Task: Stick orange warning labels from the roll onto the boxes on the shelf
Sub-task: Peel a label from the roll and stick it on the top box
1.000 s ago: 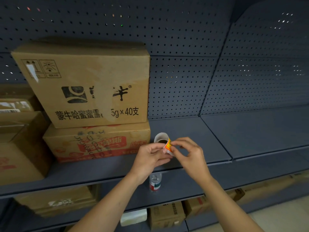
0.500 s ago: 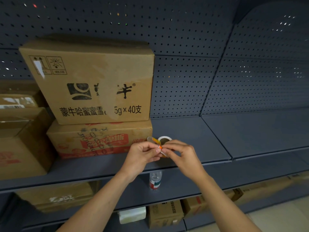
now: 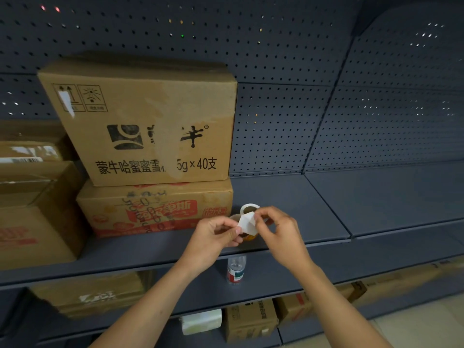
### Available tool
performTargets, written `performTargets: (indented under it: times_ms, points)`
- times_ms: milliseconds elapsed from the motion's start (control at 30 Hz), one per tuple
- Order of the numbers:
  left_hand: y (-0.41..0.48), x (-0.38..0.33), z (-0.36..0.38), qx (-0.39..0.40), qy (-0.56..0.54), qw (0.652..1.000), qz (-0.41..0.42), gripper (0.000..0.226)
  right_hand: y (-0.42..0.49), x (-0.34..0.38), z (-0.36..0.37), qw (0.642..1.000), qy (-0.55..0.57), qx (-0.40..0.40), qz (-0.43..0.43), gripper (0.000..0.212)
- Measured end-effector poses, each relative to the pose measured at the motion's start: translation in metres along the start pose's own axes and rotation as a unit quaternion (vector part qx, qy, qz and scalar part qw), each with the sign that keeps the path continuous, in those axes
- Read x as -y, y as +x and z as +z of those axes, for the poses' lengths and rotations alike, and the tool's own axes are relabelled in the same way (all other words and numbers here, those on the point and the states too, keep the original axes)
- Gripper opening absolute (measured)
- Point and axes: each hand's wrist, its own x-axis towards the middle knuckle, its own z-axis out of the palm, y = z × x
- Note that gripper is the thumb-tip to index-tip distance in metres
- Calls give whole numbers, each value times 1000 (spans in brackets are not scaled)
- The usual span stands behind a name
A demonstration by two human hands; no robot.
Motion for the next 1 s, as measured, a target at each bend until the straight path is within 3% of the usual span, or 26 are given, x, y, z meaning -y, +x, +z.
performTargets:
  times_ms: [267,400,633,733,1000]
  points:
    - [-8,-1,-13,-34,46,998,-26,9,12,4,-1,992,-5,-116,43,11]
    - [-14,0,-19,-12,100,994,-40,14,16,10,-4,984,16,-167,53,12]
    - [-36,-5,-29,54,210,976,-21,9,17,23,3,984,32,-167,47,11]
    - [-42,-9,-35,32,190,981,-7,19,16,26,10,987,27,-151,42,10]
    - [-50,-32,-47,-107,93,987,81,14,16,44,26,991,9,-132,-2,10]
